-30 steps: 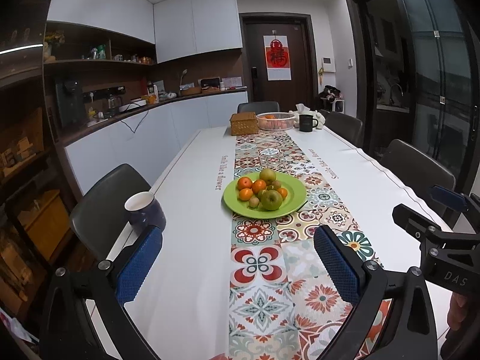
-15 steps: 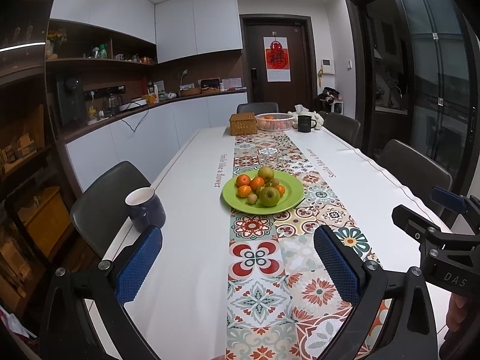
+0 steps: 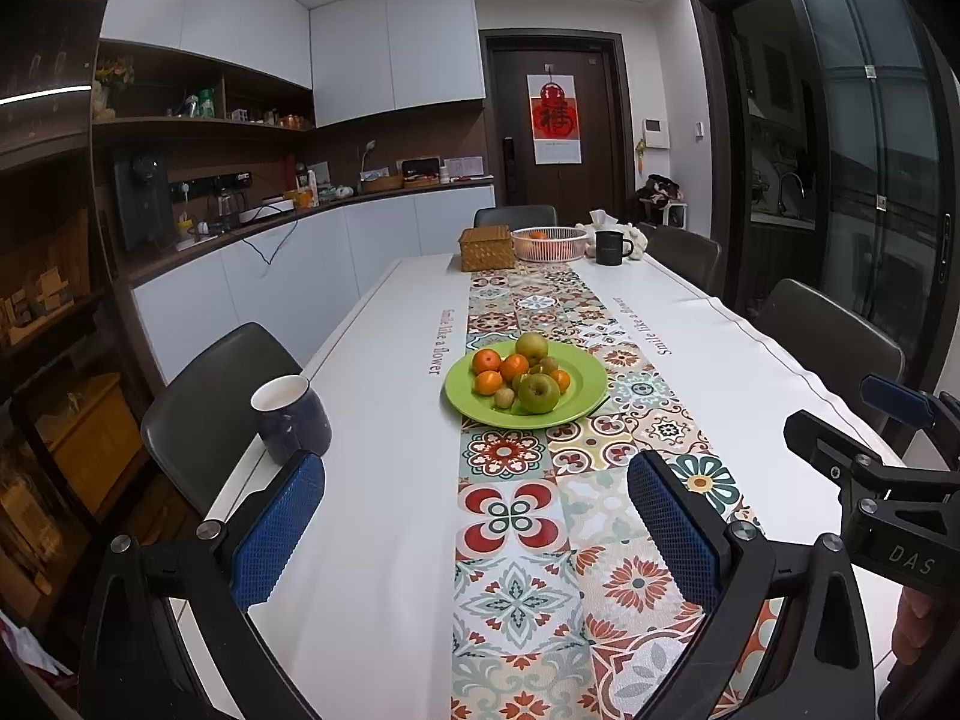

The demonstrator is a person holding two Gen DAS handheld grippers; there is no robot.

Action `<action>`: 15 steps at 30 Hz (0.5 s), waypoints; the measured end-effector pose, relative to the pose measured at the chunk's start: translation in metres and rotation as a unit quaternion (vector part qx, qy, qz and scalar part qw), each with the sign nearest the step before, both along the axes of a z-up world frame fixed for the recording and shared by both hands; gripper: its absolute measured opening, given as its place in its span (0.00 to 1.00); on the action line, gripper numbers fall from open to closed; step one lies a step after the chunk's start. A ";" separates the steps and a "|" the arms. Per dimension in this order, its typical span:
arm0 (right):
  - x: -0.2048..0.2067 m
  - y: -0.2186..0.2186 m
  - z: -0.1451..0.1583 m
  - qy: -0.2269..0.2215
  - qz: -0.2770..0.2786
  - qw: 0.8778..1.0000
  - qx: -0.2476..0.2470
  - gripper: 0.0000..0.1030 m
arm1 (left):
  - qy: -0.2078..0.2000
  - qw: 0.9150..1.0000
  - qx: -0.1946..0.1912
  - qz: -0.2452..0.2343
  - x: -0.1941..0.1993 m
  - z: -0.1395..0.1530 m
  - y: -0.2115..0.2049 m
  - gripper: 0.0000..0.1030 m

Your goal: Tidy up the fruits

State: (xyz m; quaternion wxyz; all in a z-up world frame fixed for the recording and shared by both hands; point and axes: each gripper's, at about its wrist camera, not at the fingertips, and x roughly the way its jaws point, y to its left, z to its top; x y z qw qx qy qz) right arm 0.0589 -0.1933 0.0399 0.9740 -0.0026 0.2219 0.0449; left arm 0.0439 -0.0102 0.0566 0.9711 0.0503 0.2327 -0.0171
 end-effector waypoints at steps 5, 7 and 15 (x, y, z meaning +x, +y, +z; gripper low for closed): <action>0.001 0.000 0.000 0.000 0.001 1.000 0.000 0.86 | 0.000 1.000 0.000 0.001 0.000 0.000 0.000 1.00; 0.001 -0.001 0.000 0.000 0.000 1.000 0.000 0.86 | 0.000 1.000 0.000 0.000 0.000 0.000 0.000 1.00; -0.001 0.000 0.000 0.001 0.001 1.000 0.000 0.86 | 0.000 1.000 0.001 -0.001 -0.001 0.000 -0.001 1.00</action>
